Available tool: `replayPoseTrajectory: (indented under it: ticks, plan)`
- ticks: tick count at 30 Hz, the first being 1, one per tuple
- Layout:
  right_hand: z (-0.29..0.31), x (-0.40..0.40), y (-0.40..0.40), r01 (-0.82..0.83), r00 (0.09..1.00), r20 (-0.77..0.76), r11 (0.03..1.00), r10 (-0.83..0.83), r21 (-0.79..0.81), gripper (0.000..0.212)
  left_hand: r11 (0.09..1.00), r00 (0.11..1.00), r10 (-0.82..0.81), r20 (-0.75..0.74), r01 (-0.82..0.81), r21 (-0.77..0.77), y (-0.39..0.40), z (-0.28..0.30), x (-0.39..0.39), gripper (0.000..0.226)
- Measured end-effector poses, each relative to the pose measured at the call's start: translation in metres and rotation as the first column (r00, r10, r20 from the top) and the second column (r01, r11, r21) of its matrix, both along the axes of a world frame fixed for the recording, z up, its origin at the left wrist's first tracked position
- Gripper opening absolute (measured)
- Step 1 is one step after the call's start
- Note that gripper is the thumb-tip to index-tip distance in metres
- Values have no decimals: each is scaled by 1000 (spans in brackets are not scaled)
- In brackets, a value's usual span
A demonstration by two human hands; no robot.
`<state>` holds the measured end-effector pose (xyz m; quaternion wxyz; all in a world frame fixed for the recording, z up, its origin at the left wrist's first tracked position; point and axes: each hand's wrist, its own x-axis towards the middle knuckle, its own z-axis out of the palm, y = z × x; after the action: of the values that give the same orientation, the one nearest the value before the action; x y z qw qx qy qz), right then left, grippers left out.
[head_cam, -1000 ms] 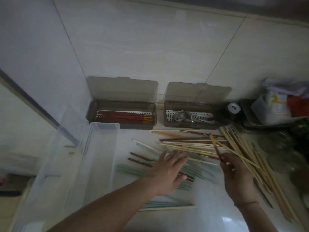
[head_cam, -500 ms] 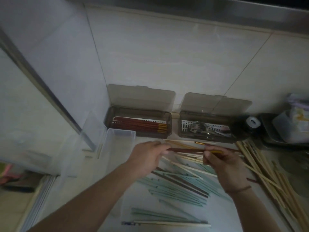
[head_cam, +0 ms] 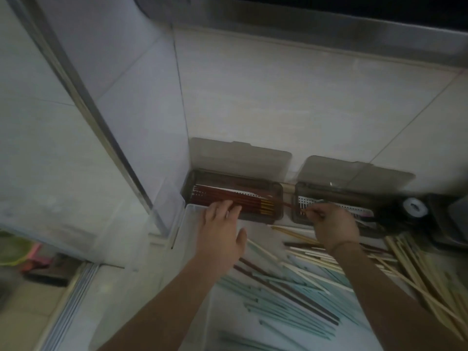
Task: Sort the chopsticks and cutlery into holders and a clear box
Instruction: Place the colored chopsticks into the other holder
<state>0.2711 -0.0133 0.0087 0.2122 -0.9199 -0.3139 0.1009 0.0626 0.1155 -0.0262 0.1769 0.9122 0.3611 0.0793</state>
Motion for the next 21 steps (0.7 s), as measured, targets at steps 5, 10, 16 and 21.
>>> replayPoseTrajectory:
  ticks: [5, 10, 16, 21]
  plan:
    - [-6, -20, 60, -67, 995, 61, 986, 78, -155, 17, 998, 977, -52, -209, 45, -41, -4, -1, -2, 55]
    - [-19, -29, 92, -93, 993, 50, 973, 106, -212, 18, 998, 962, -58, -266, 46, -52, -2, 4, -1, 52]
    - [-22, -21, 81, -170, 982, 37, 957, 183, -235, 22, 998, 961, -52, -272, 45, -34, -2, 1, -1, 53]
    - [-13, 7, 23, -51, 999, 8, 972, 50, 229, 14, 998, 975, -57, -216, 60, 5, -7, -2, 3, 50]
